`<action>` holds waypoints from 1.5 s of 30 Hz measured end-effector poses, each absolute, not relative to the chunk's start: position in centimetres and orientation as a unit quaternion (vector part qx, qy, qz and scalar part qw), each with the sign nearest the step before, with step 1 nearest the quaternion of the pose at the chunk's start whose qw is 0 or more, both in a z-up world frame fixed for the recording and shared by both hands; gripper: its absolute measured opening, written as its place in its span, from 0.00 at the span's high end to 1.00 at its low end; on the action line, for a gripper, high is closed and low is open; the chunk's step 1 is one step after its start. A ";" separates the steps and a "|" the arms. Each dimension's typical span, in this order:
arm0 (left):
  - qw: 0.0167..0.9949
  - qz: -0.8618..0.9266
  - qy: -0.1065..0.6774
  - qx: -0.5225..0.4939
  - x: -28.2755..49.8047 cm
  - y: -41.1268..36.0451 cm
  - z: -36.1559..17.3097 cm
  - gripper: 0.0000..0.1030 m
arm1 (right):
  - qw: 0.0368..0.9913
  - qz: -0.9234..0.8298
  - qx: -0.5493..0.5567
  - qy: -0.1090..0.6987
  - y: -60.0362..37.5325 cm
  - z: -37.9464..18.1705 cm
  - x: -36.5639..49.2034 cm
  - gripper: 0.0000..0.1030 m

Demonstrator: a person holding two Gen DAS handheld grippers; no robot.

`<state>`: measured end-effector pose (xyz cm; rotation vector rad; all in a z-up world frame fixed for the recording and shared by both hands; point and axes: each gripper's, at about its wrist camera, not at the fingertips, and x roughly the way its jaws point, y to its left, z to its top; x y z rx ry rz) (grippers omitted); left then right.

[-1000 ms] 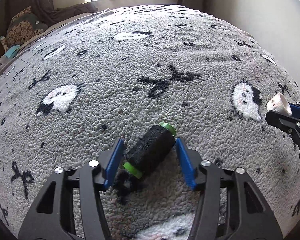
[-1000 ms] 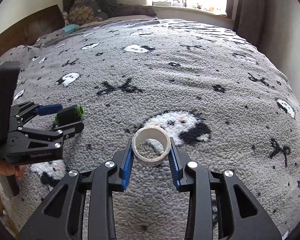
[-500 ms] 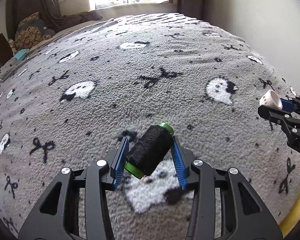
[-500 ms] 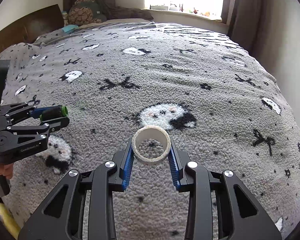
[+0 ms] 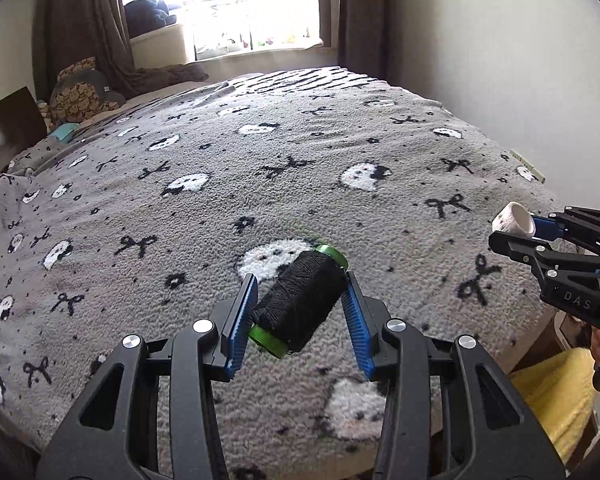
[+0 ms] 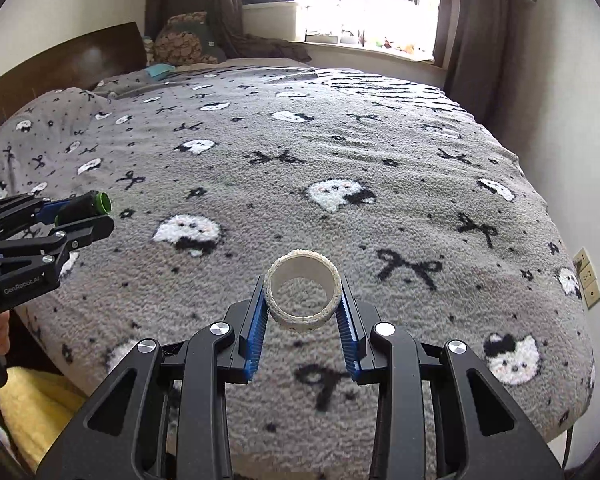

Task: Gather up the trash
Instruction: 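Lower the spool and tape roll into the bin and open both tools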

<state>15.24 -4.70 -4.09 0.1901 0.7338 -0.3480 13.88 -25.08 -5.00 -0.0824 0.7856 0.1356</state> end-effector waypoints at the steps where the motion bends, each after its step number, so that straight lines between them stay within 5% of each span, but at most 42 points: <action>1: 0.915 -0.171 0.353 0.094 14.2 -4.7 -3.9 0.60 | 0.922 0.065 -0.041 0.380 -25.1 -4.8 12.8 0.68; 19: 0.914 -0.182 0.350 0.098 0.1 -4.5 -7.6 0.60 | 0.916 0.073 -0.012 0.394 -25.9 -8.0 0.4 0.68; 45: 0.818 -0.174 0.539 0.095 -1.9 -2.9 -26.1 0.60 | 0.820 0.105 0.004 0.562 -22.0 -23.2 -1.8 0.68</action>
